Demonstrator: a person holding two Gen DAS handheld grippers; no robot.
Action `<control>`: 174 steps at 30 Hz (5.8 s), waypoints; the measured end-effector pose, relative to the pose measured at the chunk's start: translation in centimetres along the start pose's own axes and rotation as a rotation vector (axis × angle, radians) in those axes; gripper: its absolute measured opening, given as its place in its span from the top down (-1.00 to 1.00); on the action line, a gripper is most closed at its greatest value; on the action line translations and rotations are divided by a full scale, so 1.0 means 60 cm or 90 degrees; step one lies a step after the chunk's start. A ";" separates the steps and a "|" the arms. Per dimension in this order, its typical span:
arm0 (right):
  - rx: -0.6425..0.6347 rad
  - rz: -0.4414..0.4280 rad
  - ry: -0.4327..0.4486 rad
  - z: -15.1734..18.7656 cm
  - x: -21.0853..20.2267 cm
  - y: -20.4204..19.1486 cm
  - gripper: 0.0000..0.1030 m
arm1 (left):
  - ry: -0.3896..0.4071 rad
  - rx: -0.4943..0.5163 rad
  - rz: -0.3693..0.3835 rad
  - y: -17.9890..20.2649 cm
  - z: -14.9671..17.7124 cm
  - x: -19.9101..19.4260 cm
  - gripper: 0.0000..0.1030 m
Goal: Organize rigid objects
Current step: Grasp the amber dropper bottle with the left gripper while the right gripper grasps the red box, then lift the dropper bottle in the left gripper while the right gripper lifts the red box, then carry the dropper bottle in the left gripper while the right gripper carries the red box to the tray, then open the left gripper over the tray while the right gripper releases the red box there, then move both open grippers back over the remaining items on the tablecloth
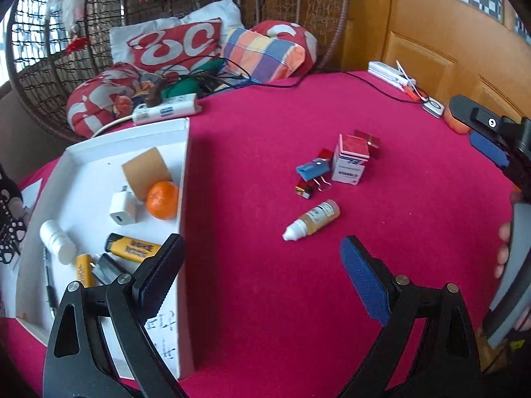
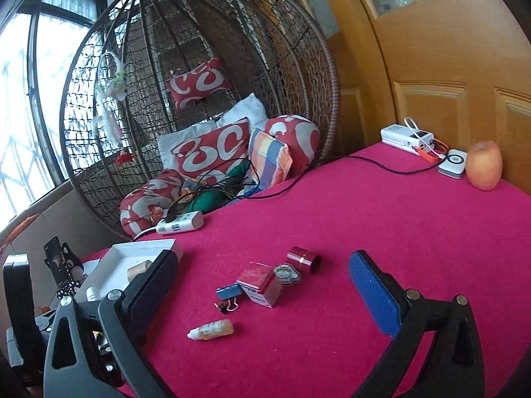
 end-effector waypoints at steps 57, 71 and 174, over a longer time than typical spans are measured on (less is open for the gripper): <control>-0.136 -0.157 -0.159 0.044 0.052 -0.085 0.13 | 0.006 0.049 0.121 0.072 -0.010 0.015 0.62; -0.142 -0.165 -0.167 0.051 0.050 -0.104 0.13 | 0.023 0.035 0.120 0.061 -0.010 -0.004 0.62; -0.294 -0.234 -0.233 0.150 0.143 -0.390 -1.00 | 0.186 -0.316 -0.171 -0.367 -0.007 -0.139 -1.00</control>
Point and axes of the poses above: each gripper's, at about its wrist camera, not at the fingertips, and x roughly the way its jaws point, y to its right, z to its underside, the point moved 7 cm from there along x, roughly the way its jaws point, and after that the axes turned 2 degrees about x, right-handed, at the moved point
